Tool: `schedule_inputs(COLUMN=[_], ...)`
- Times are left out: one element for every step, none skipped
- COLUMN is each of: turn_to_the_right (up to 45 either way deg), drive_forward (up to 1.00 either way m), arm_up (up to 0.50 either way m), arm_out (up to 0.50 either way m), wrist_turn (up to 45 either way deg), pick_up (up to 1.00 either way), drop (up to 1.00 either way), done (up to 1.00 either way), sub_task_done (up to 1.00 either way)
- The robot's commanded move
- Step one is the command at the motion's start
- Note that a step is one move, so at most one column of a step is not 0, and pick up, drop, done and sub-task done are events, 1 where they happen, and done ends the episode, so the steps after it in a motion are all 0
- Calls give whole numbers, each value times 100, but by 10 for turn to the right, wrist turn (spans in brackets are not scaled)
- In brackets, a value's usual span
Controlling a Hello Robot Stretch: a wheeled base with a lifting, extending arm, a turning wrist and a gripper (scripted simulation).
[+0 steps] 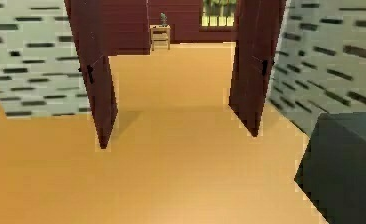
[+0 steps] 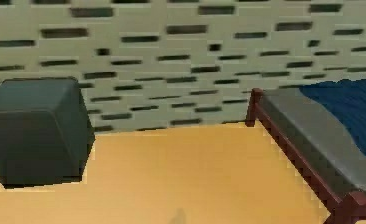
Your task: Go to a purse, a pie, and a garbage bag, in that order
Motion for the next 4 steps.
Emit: schedule_inputs(turn_to_the_right=[0, 0, 0, 0], drive_forward=[100, 100, 100, 20], arm_up=[0, 0, 0, 0], arm_out=[0, 0, 0, 0], wrist_turn=[0, 0, 0, 0], pick_up=[0, 0, 0, 0], drop=[0, 0, 0, 0], done=[0, 0, 0, 0], sub_task_done=[0, 0, 0, 0])
